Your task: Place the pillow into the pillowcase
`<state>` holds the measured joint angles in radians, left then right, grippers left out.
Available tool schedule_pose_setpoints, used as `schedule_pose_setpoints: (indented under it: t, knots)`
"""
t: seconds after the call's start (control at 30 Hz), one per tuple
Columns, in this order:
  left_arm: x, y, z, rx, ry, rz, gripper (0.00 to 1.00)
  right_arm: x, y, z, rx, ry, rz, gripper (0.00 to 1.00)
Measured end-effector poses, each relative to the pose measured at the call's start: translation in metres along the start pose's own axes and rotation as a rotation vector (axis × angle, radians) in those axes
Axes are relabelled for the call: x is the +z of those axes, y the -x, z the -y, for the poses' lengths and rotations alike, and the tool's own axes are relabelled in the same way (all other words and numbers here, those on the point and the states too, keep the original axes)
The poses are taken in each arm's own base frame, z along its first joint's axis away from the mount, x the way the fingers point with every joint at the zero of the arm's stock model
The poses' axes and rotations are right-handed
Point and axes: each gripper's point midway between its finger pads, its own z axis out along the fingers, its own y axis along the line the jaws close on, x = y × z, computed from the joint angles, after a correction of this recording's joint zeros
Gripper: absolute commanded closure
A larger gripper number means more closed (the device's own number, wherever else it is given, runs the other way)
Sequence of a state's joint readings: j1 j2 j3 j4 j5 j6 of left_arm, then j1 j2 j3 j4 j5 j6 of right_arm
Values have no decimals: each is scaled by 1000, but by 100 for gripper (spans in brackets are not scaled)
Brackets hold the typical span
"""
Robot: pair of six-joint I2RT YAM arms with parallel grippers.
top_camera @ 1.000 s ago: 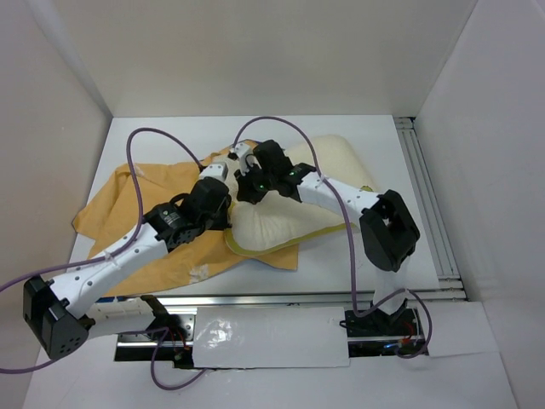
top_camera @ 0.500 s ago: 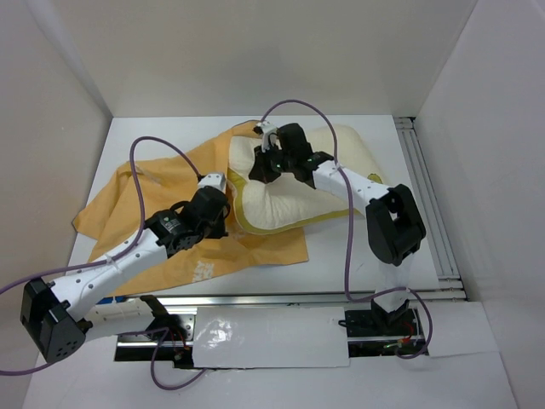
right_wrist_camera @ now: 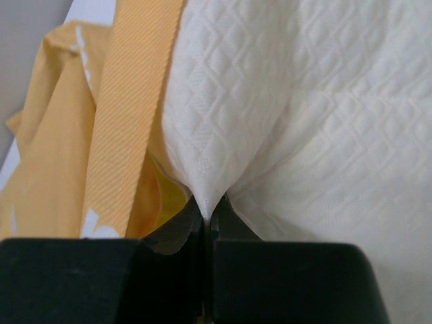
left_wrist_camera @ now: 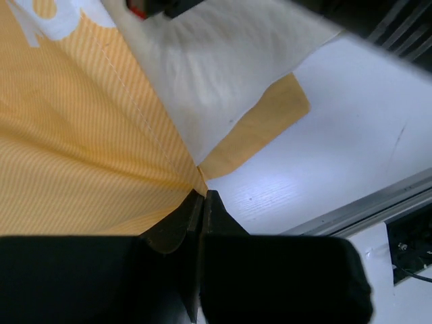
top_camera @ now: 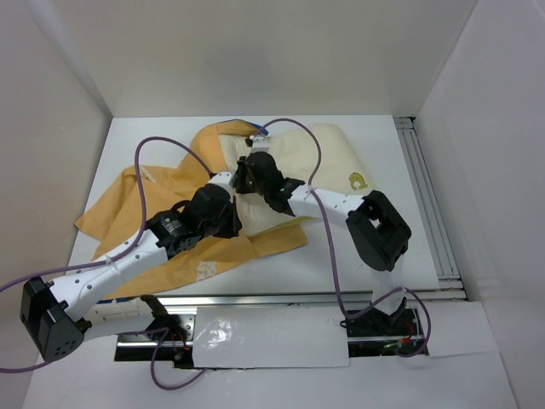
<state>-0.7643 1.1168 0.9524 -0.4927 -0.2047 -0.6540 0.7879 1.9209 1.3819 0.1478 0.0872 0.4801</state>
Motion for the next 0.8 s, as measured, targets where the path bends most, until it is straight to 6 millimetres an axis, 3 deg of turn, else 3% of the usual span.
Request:
schedule_pose_setpoints:
  t: [0.13,0.2,0.23,0.3,0.33,0.37,0.5,0.6,0.8]
  knots:
    - [-2,0,6,-2,-26,-5,100,0,-15,0,124,-100,71,100]
    - [-2,-1,8,-2,-37,-10,94,-1,-25,0,197,-123,87,97]
    - [-3,-1,9,-2,-41,-10,80,-1,-30,0,231,-124,89,90]
    - [-3,0,10,-2,-42,-8,60,-1,-34,2,280,-119,90,74]
    - [-3,1,9,-5,-39,-6,47,-1,-34,2,293,-114,88,53]
    - [-4,1,8,-10,-30,-3,27,0,-33,2,302,-104,83,42]
    - [-8,6,1,-40,28,8,1,-4,-27,7,275,-53,34,14]
    - [-12,17,-7,-65,88,26,1,-13,-16,18,236,-33,-3,0]
    - [-8,62,-46,-175,232,76,1,-35,2,66,109,-54,-83,0]
